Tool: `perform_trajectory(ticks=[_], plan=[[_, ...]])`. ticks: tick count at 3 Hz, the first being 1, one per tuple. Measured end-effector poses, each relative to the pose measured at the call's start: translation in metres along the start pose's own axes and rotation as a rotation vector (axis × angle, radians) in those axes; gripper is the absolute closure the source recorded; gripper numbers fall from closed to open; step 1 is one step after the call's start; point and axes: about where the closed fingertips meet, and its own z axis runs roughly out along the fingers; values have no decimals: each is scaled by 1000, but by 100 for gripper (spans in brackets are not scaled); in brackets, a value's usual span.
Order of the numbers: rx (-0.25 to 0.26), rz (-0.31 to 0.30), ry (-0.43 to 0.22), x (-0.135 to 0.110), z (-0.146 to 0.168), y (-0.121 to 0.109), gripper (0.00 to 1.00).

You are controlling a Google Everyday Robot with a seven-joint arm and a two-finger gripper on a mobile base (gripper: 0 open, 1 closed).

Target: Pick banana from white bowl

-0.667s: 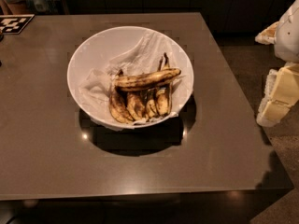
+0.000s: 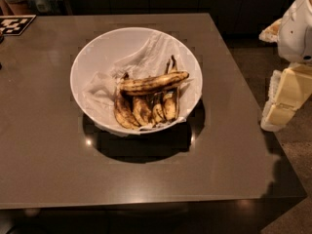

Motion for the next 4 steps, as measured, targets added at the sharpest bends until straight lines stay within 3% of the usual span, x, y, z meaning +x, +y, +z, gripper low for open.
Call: perform_trajectory(ticks=[1, 2, 4], plan=[[-6, -58, 32, -29, -2, 2, 0], [-16, -148, 5, -55, -11, 7, 0], [7, -153, -3, -59, -17, 6, 0]])
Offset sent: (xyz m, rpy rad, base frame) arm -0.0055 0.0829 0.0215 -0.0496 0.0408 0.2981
